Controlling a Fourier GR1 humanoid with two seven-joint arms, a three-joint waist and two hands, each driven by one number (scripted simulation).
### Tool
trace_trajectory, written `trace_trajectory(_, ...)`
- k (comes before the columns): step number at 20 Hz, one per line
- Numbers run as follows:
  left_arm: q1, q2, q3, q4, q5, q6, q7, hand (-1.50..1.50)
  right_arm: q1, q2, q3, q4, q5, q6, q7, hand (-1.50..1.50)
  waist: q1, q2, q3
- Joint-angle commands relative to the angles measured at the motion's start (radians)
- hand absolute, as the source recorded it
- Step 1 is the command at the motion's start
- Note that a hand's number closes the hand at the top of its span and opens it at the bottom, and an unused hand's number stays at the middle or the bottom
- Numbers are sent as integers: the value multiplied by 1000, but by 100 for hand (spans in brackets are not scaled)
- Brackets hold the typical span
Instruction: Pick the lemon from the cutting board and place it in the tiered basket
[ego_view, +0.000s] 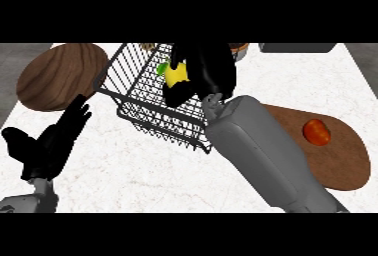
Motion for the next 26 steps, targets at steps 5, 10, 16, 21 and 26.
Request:
trace_trajectory(5, -4, -30, -23, 8, -44, 17, 6, 0, -91, 9, 21, 298, 16, -195, -98, 150, 9, 17, -5)
trace_trajectory(10, -54, 22, 38, 29, 20, -42, 30, 0, -75, 9, 82, 390, -56, -479, -161, 150, 22, 21, -5)
trace_trajectory(16, -58, -35, -9, 18, -32, -1, 35, 0, -203, 8, 70, 505, -134, -445, -198, -150, 14, 17, -5)
trace_trajectory(21, -2, -59, -27, 5, -45, -10, -20, 0, -232, 8, 84, 528, -257, -576, -218, -150, 31, 20, -5)
trace_trajectory(26, -24, -31, -1, -15, -29, -17, 34, 0, -199, 9, 23, 451, -396, -634, -245, -150, 23, 17, -4)
